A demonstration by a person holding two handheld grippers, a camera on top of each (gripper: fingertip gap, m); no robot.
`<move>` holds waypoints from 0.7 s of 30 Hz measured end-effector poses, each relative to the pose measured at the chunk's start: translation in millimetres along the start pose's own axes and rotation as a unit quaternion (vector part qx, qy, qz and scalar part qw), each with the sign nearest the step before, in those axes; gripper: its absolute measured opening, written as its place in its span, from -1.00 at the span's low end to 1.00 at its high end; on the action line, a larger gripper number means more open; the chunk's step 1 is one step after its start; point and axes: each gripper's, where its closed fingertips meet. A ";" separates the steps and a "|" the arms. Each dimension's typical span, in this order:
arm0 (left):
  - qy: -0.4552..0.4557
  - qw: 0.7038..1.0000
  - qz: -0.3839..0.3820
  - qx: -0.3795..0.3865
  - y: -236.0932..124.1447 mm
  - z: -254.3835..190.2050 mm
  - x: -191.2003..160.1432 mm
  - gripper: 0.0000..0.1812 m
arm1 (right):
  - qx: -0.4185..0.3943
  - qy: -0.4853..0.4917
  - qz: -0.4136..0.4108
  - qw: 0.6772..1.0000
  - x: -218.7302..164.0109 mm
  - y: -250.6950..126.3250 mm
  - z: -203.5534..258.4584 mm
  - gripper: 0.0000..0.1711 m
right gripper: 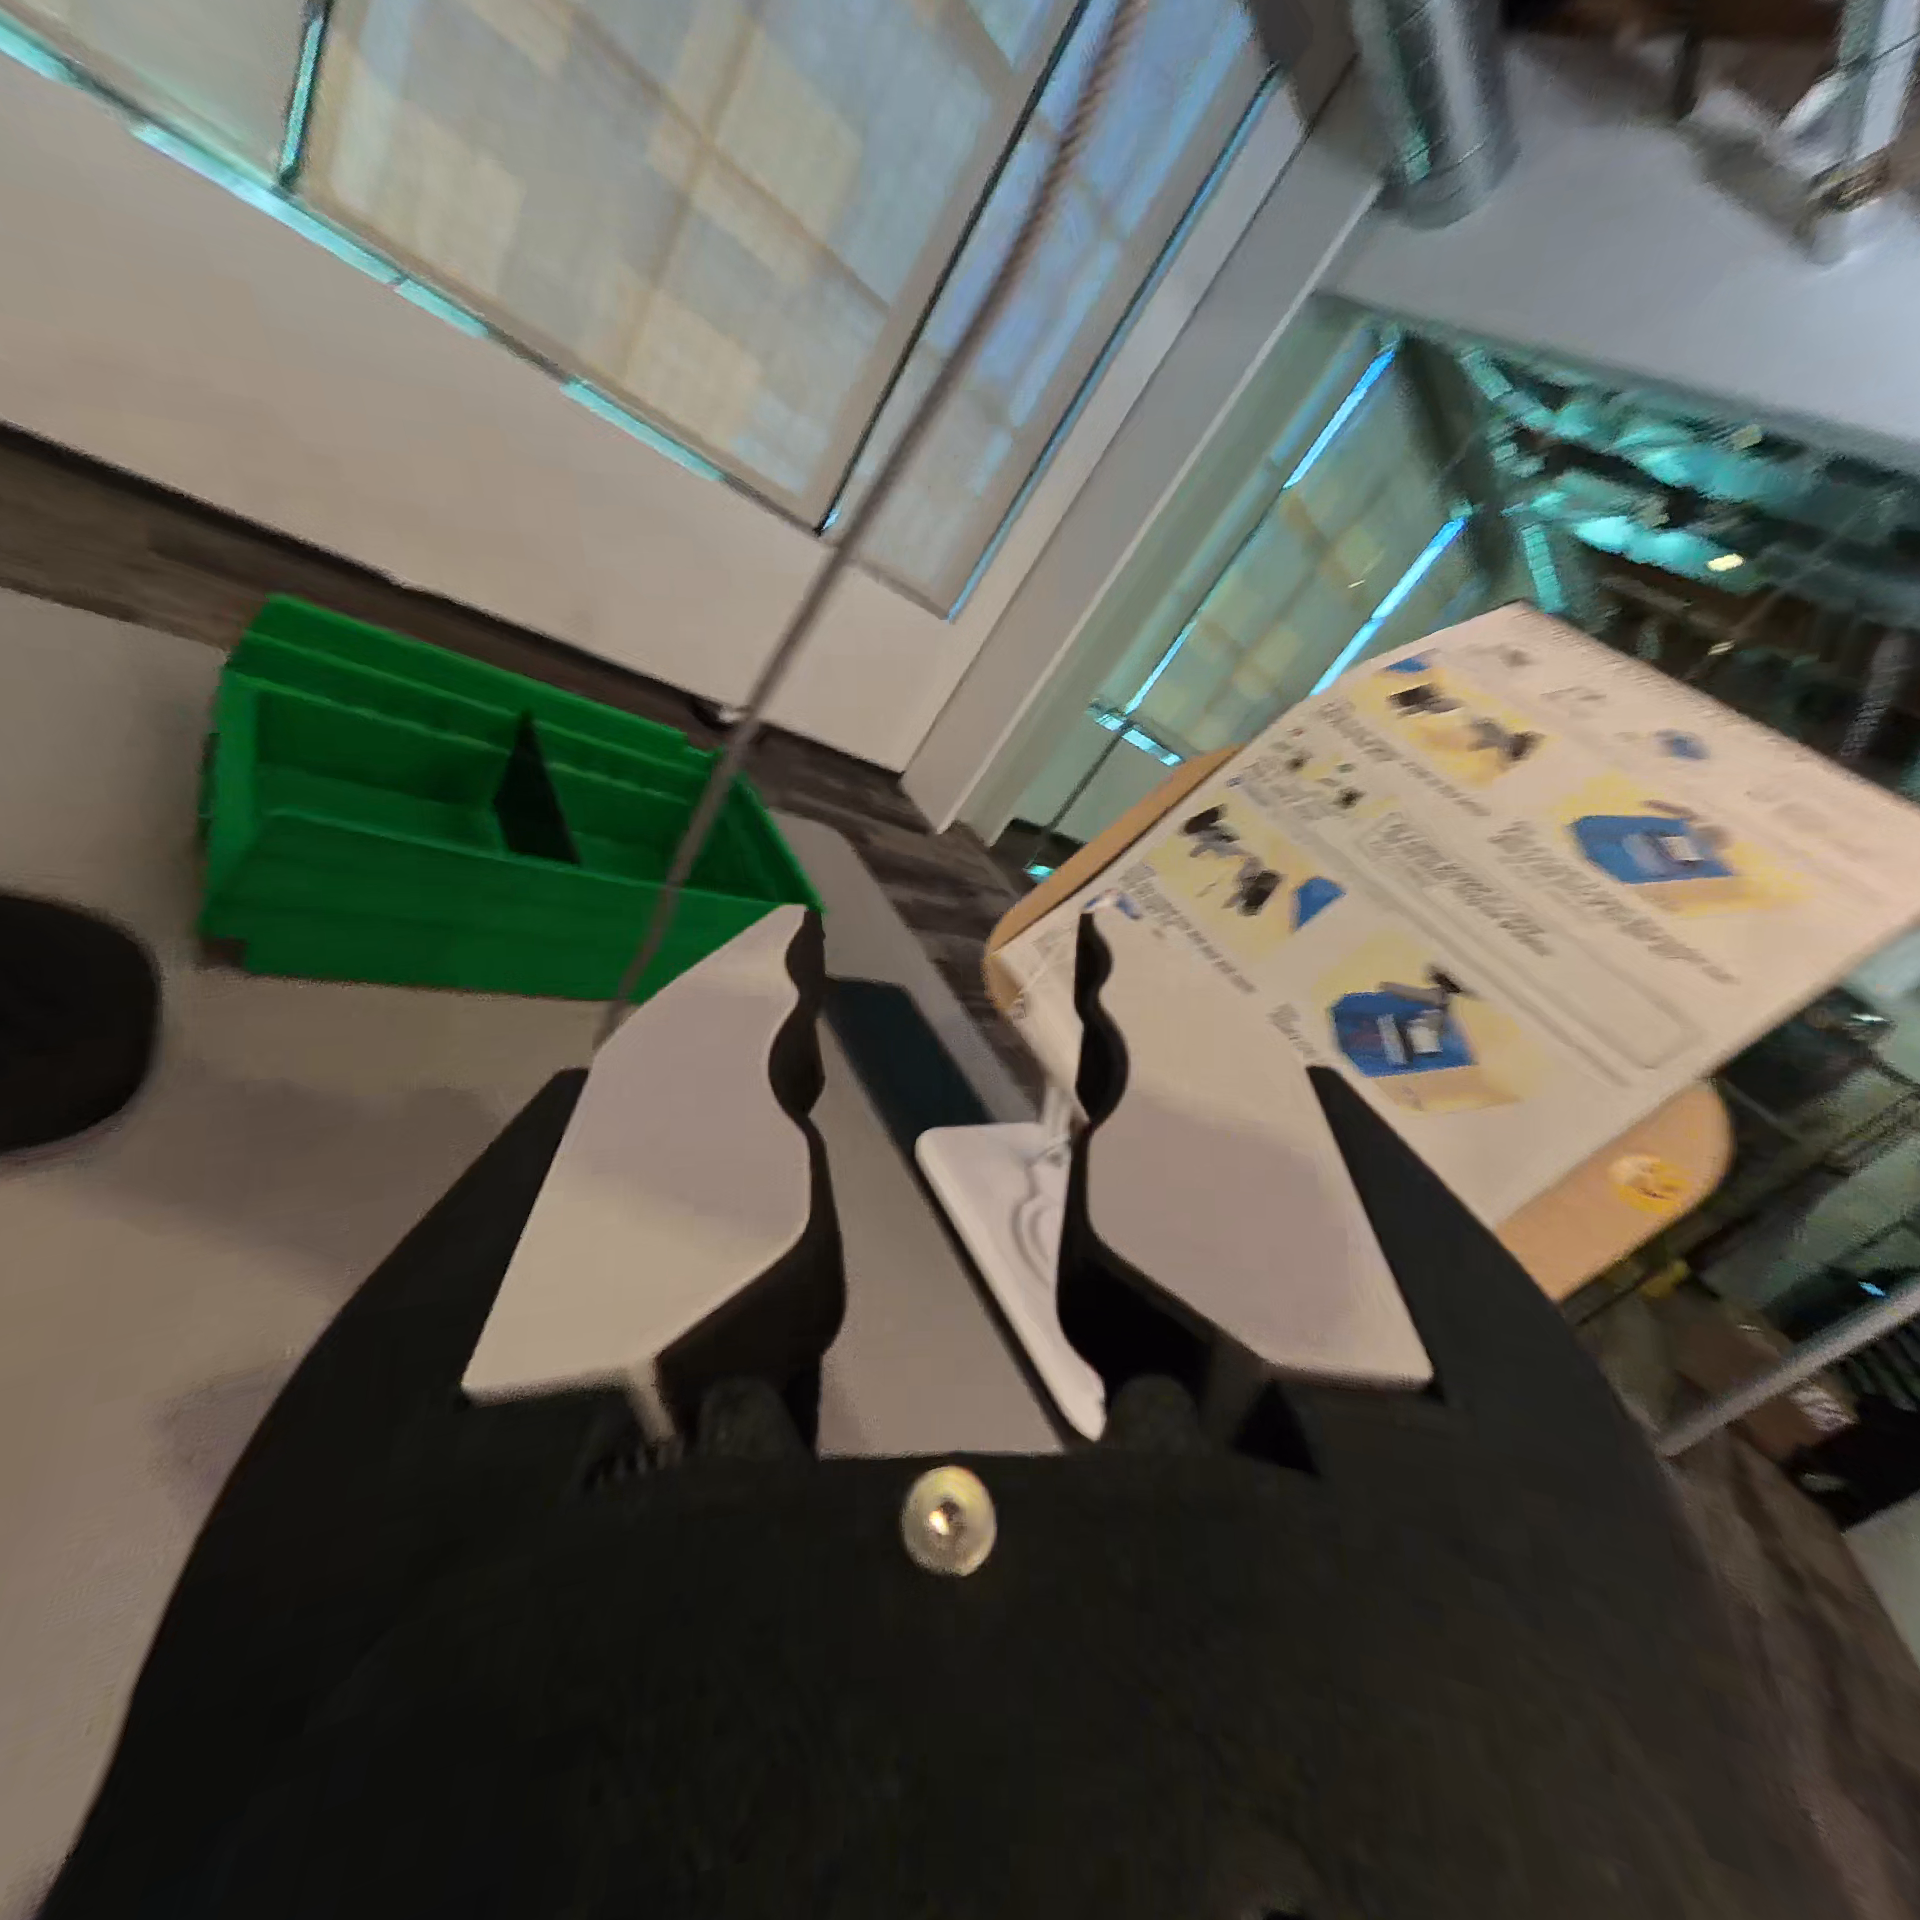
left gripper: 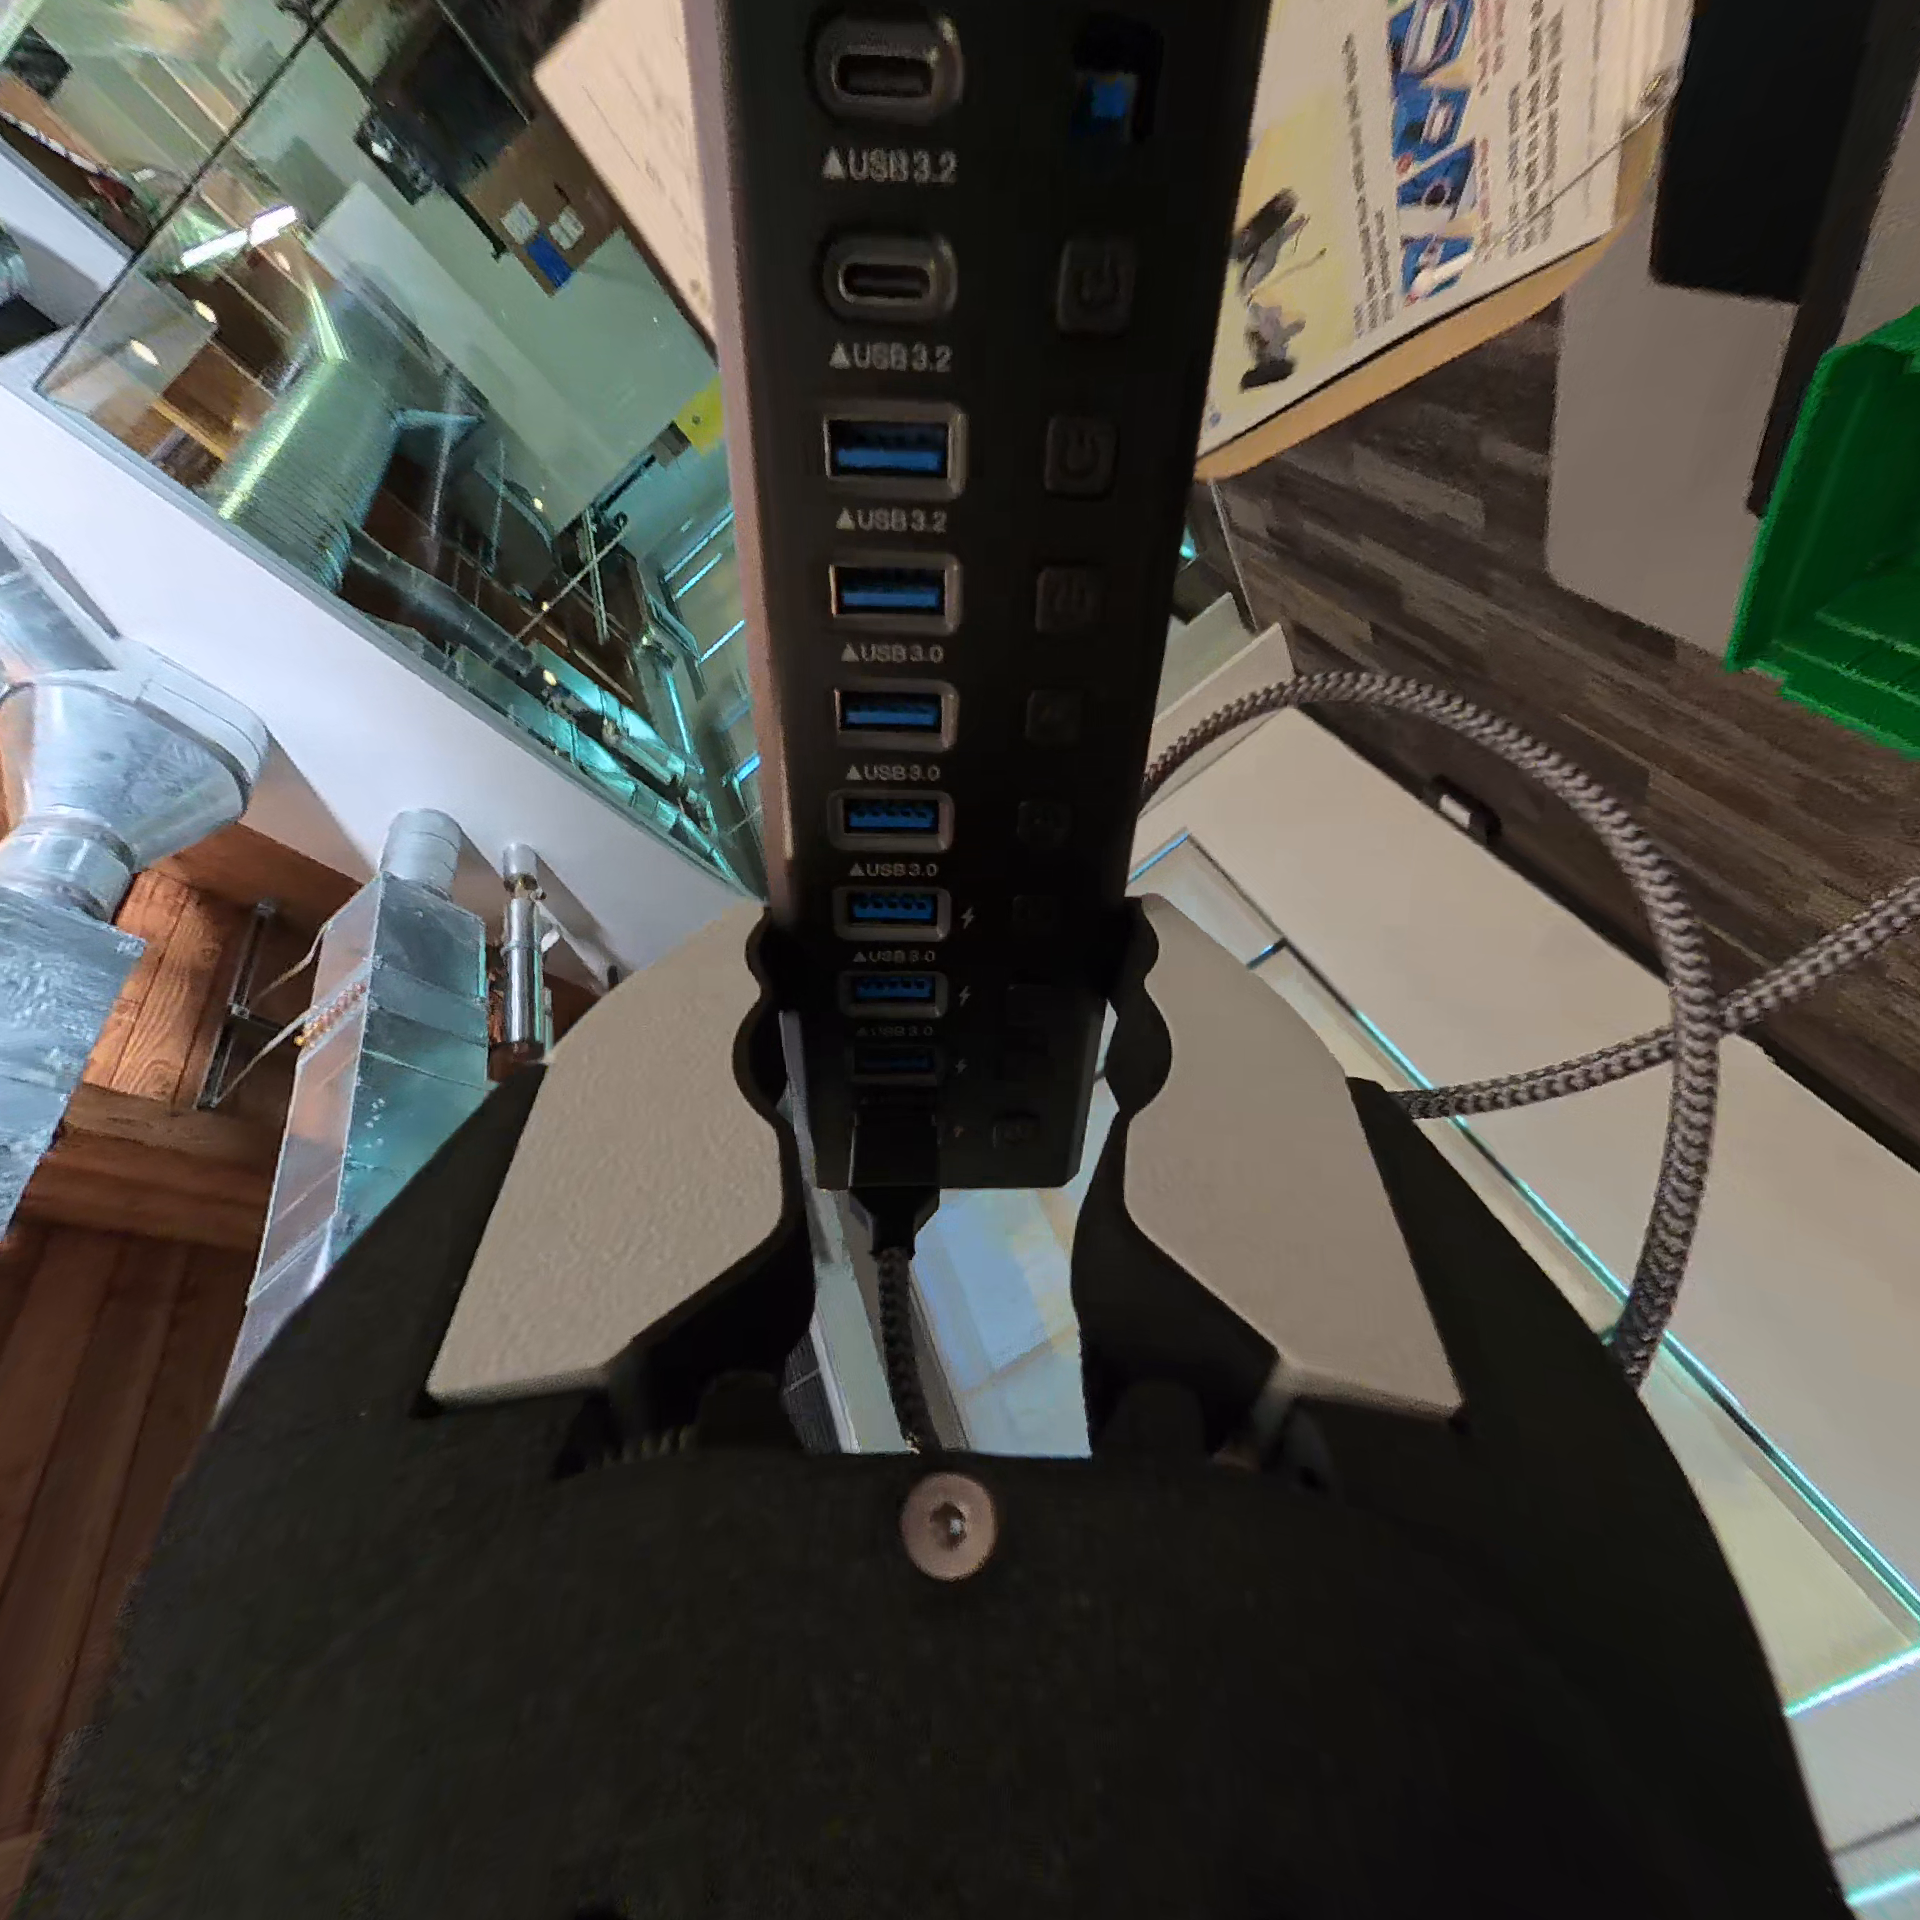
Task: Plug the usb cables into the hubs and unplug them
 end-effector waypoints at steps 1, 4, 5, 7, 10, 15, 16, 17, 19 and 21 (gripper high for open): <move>0.003 1.000 -0.011 -0.007 -1.6 -4.7 6.9 -0.34 | -0.021 0.005 -0.016 1.000 6.0 -6.1 -13.5 -0.48; 0.017 0.998 -0.043 -0.033 3.8 -24.7 30.2 -0.34 | -0.098 -0.016 -0.055 0.993 15.9 -30.4 -56.9 -0.66; 0.024 0.998 -0.052 -0.038 8.3 -31.8 37.9 -0.34 | -0.133 -0.030 -0.071 0.988 19.2 -39.7 -71.8 -0.70; 0.038 0.997 -0.060 -0.044 19.8 -45.6 51.4 -0.34 | -0.207 -0.040 -0.104 0.972 29.9 -58.1 -98.9 -0.70; 0.062 0.995 -0.058 -0.054 39.6 -66.9 69.9 -0.34 | -0.275 -0.067 -0.114 0.952 40.8 -72.5 -118.3 -0.46; 0.103 0.992 -0.052 -0.058 60.7 -95.2 101.3 -0.34 | -0.250 -0.075 -0.086 0.962 35.5 -52.4 -99.6 -0.20; 0.112 0.991 -0.052 -0.058 62.3 -100.2 107.7 -0.34 | -0.240 -0.062 -0.084 0.965 31.7 -46.1 -94.1 -0.16; 0.120 0.990 -0.053 -0.056 63.1 -104.2 113.7 -0.34 | -0.228 -0.053 -0.083 0.969 26.3 -39.7 -88.1 -0.13; 0.130 0.988 -0.061 -0.056 62.8 -110.0 124.4 -0.34 | -0.209 -0.049 -0.059 0.975 7.2 -26.6 -79.9 -0.10; 0.129 0.987 -0.067 -0.063 61.5 -114.3 131.7 -0.33 | -0.209 -0.060 -0.025 0.976 -11.9 -18.0 -78.3 -0.10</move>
Point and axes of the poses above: each gripper's, where its closed fingertips meet, y out along the fingers, x out of its top, z = x × y across the jaws, and after that the axes turned 14 degrees about -x, right-handed
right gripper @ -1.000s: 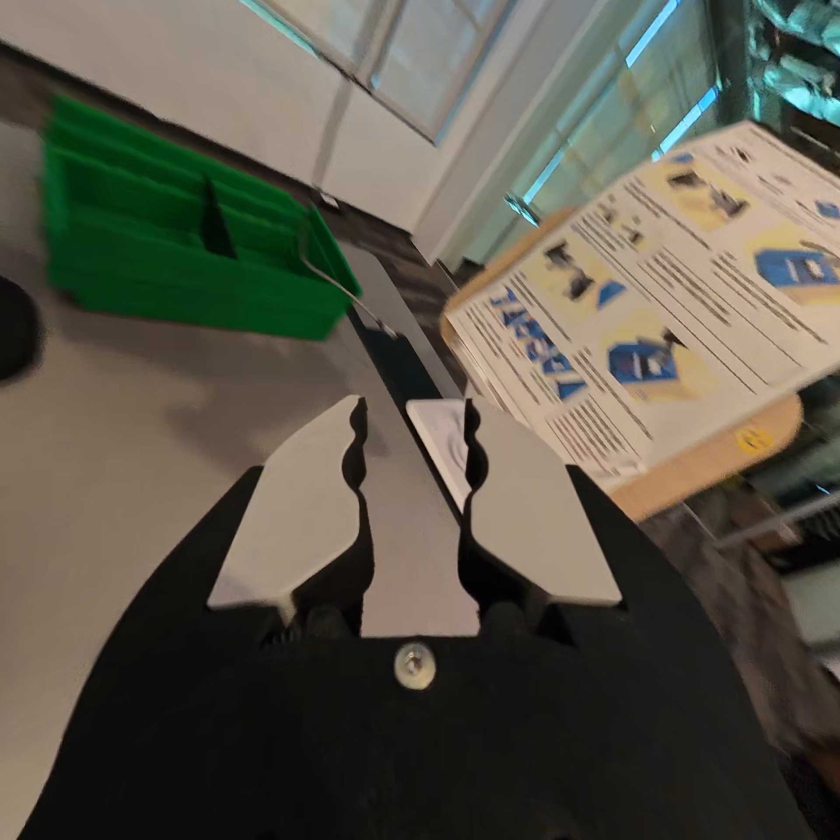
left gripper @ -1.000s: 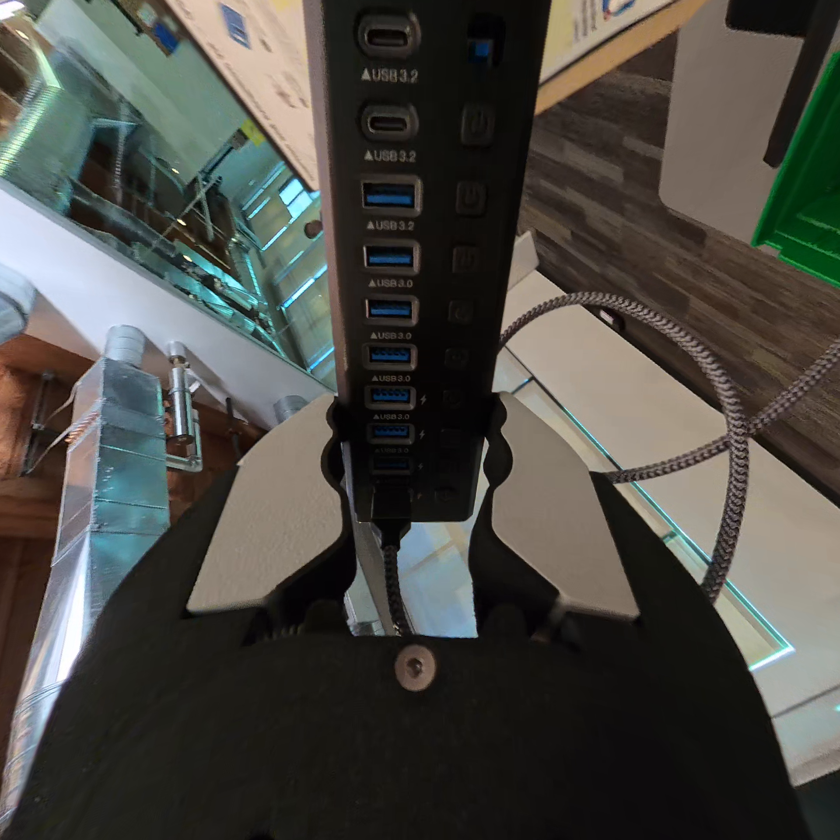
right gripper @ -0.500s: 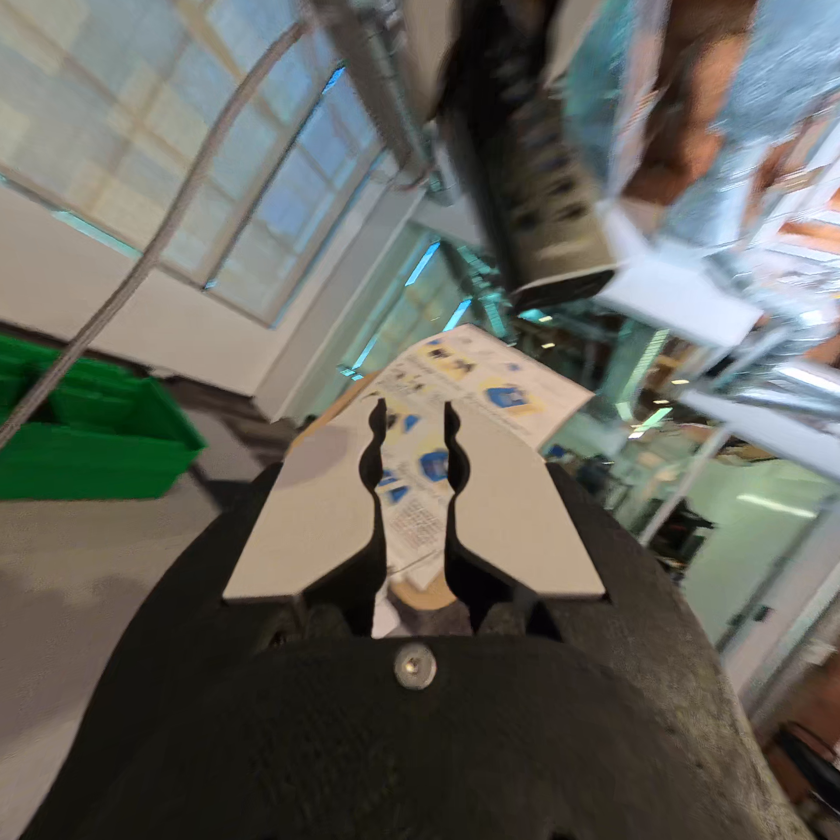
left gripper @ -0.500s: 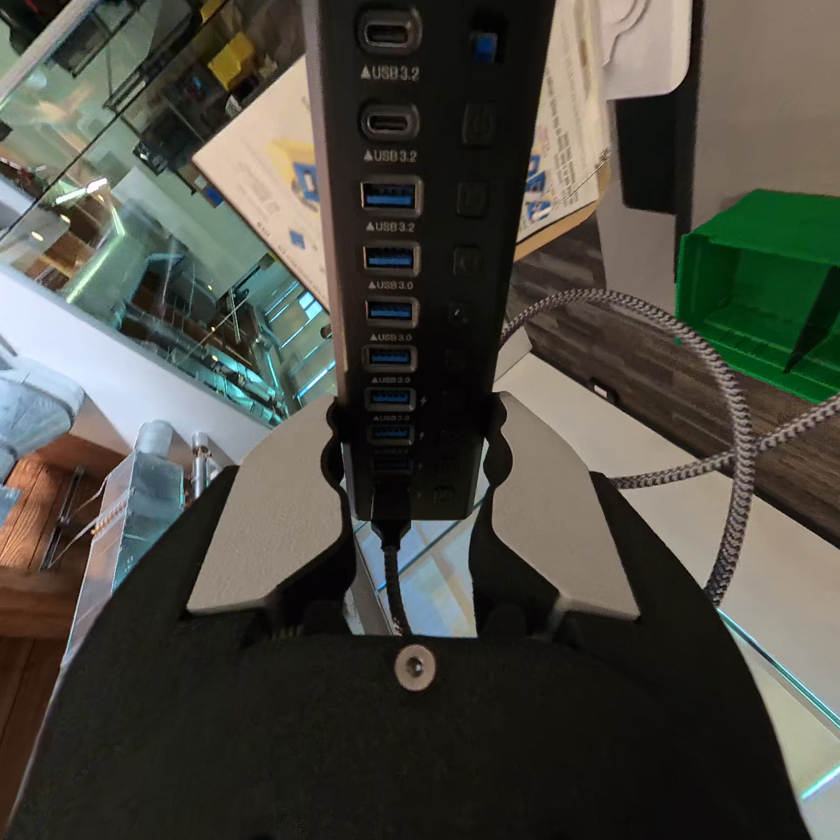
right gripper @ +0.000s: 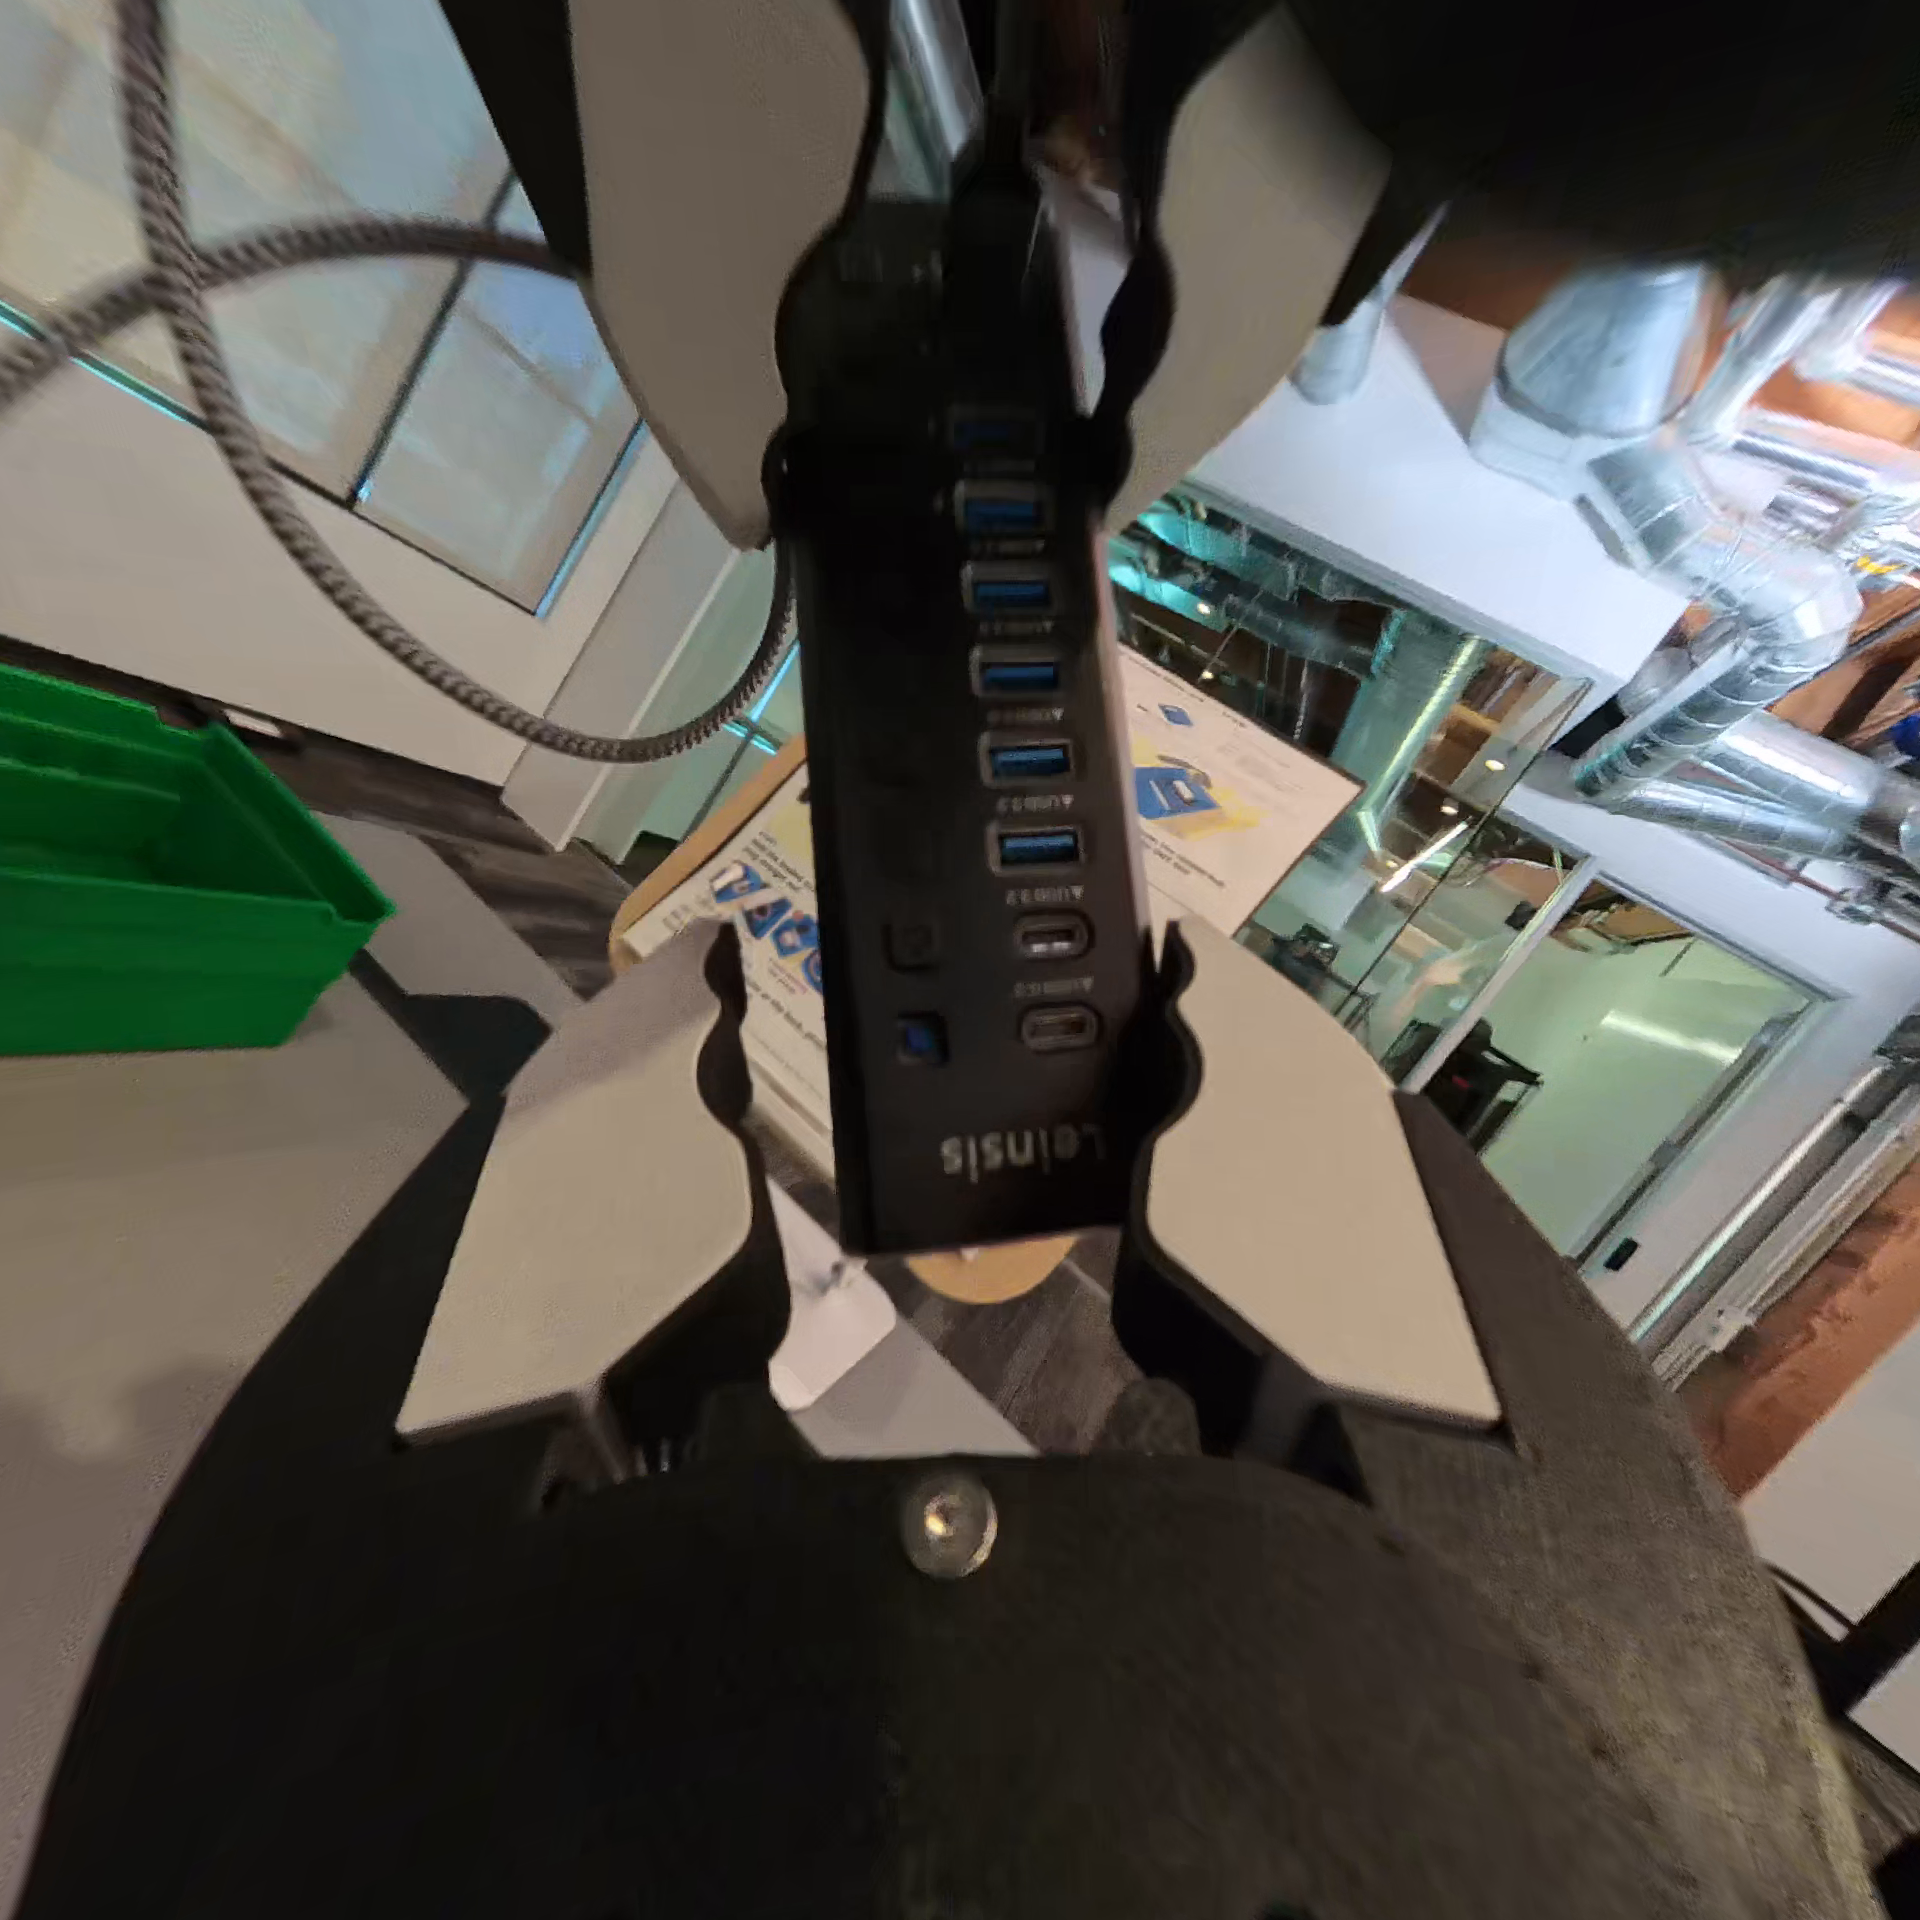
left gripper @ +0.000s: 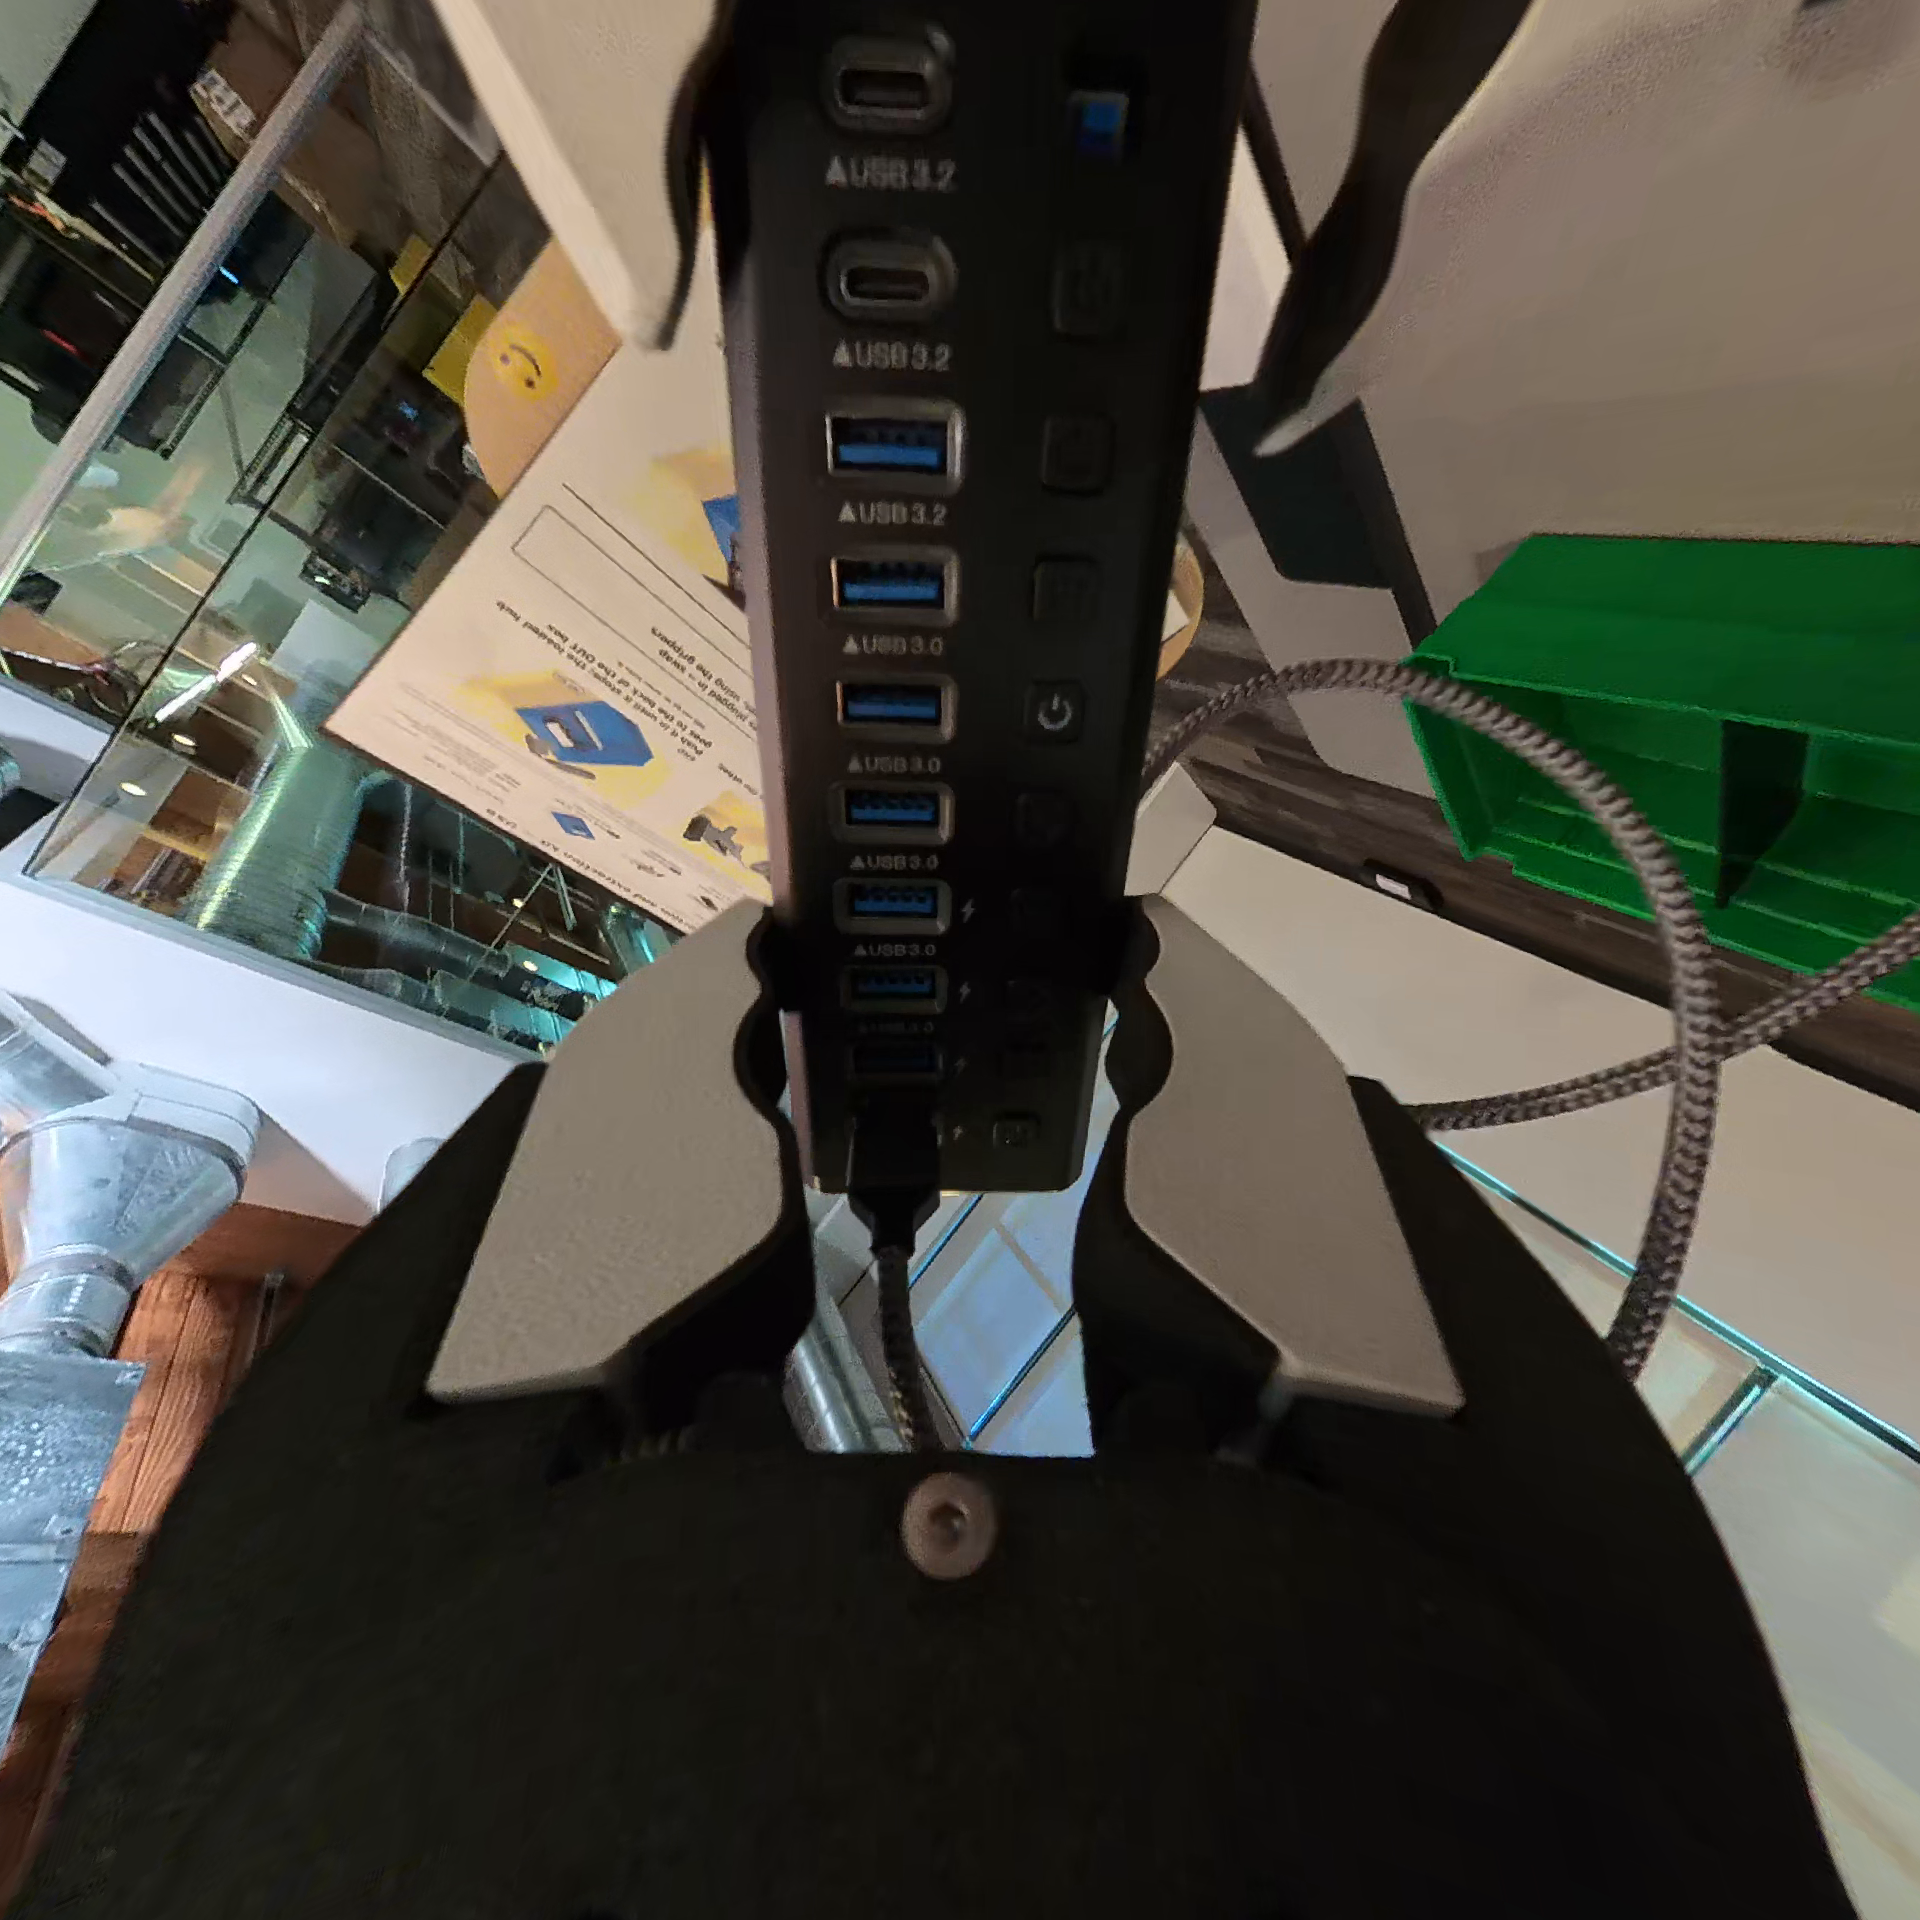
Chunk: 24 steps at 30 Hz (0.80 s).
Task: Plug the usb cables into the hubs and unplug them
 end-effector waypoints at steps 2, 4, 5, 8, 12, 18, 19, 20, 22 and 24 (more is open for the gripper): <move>0.005 1.000 0.004 -0.002 0.3 -2.1 4.7 -0.34 | -0.017 0.001 -0.006 1.000 -2.3 0.8 -2.9 -0.27; 0.006 1.000 0.006 0.000 0.1 -2.8 8.0 -0.34 | -0.022 0.004 -0.008 1.000 -1.9 0.9 -3.7 -0.28; 0.006 1.000 0.004 -0.001 -0.4 -3.2 9.4 -0.34 | -0.024 0.004 -0.011 1.000 -1.3 1.3 -3.8 -0.28; 0.010 1.000 -0.016 -0.010 -3.1 -7.4 16.7 -0.34 | -0.011 0.012 -0.034 0.999 2.7 -0.4 -1.8 -0.27; 0.010 0.999 -0.033 -0.011 -10.2 -11.0 23.5 -0.33 | 0.001 0.007 -0.057 0.998 2.4 -4.6 -3.0 -0.28; 0.027 0.999 -0.042 0.011 -22.6 -9.7 30.7 -0.34 | -0.010 0.012 -0.065 0.998 1.2 -3.3 -8.5 -0.15; 0.029 0.998 -0.046 0.012 -24.6 -10.3 33.0 -0.34 | -0.013 0.008 -0.057 0.998 -0.9 -2.1 -8.8 -0.14; 0.029 0.998 -0.048 0.010 -26.0 -11.1 34.4 -0.34 | -0.013 0.004 -0.054 0.998 -1.7 -2.2 -8.3 -0.15; 0.033 0.998 -0.047 0.014 -28.6 -10.5 35.1 -0.34 | -0.017 0.008 -0.051 0.999 -1.9 -2.1 -9.3 -0.16; 0.032 0.998 -0.049 0.006 -29.7 -11.7 35.2 -0.34 | -0.012 0.010 -0.040 0.999 -3.4 -1.3 -8.4 -0.16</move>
Point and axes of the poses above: each gripper's, where its closed fingertips meet, y out along the fingers, x out of its top, z = x × y across the jaws, and after that the axes turned 14 degrees about -x, right-handed
